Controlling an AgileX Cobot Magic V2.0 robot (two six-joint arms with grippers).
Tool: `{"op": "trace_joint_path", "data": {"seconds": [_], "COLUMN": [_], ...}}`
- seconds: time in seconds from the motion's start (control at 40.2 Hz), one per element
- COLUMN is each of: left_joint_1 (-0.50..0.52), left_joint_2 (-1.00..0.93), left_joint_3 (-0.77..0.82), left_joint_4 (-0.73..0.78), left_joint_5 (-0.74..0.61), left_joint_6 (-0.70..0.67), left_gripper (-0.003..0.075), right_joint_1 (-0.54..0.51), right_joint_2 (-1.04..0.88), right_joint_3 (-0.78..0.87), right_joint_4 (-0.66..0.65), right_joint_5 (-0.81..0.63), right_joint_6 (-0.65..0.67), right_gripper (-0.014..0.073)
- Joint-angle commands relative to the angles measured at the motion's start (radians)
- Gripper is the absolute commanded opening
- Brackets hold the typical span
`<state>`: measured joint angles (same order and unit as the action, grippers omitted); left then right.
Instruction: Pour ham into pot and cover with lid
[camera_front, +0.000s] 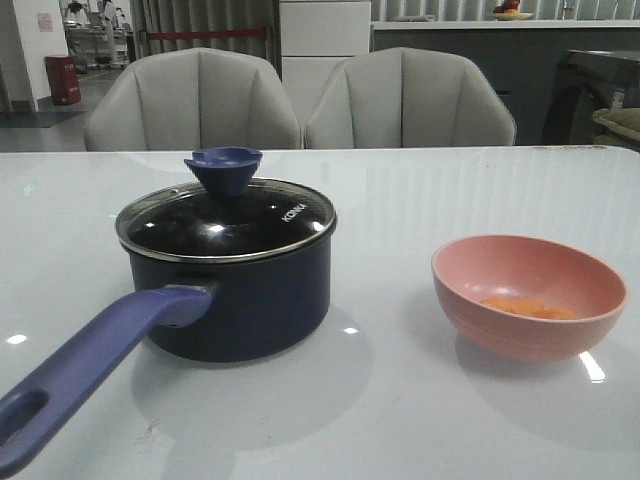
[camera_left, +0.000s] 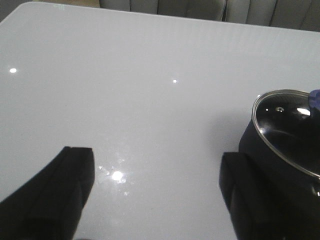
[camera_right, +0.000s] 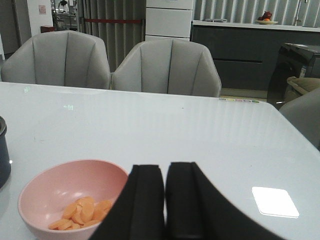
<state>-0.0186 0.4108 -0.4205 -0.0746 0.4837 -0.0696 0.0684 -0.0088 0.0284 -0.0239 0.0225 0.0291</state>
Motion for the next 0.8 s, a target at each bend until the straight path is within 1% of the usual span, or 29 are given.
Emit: {"op": "trace_joint_path", "data": {"seconds": [0.0, 0.075, 0.124, 0.299, 0.423, 0.547, 0.622, 0.771], "left_joint_1": [0.002, 0.002, 0.002, 0.002, 0.002, -0.007, -0.045, -0.175], "left_joint_2": [0.041, 0.083, 0.118, 0.246, 0.364, 0.5, 0.586, 0.746], "left_joint_3": [-0.071, -0.114, -0.15, -0.251, -0.345, -0.463, -0.537, -0.671], "left_joint_4": [0.008, 0.008, 0.008, -0.005, -0.04, -0.126, -0.136, -0.134], "left_joint_5": [-0.006, 0.039, 0.066, 0.118, 0.154, 0.216, 0.256, 0.301], "left_joint_6": [0.002, 0.01, 0.038, 0.054, 0.054, 0.056, 0.056, 0.056], "left_gripper": [0.0576, 0.0578, 0.0588, 0.0693, 0.0701, 0.0701, 0.0701, 0.0701], "right_joint_1": [-0.005, -0.005, -0.005, -0.005, -0.005, -0.005, -0.005, -0.005], "right_joint_2": [-0.019, -0.019, -0.019, -0.019, -0.019, -0.019, -0.02, -0.02], "right_joint_3": [0.008, 0.008, 0.008, 0.008, 0.008, 0.008, 0.008, 0.008], "right_joint_4": [-0.012, -0.012, -0.012, -0.012, -0.012, -0.012, -0.012, -0.012], "right_joint_5": [-0.084, -0.084, -0.084, -0.084, -0.084, -0.084, -0.084, -0.084], "right_joint_6": [-0.002, -0.002, -0.002, -0.002, -0.002, -0.002, -0.002, -0.002], "right_gripper": [0.0185, 0.0185, 0.0185, 0.0185, 0.0185, 0.0185, 0.0185, 0.0185]}}
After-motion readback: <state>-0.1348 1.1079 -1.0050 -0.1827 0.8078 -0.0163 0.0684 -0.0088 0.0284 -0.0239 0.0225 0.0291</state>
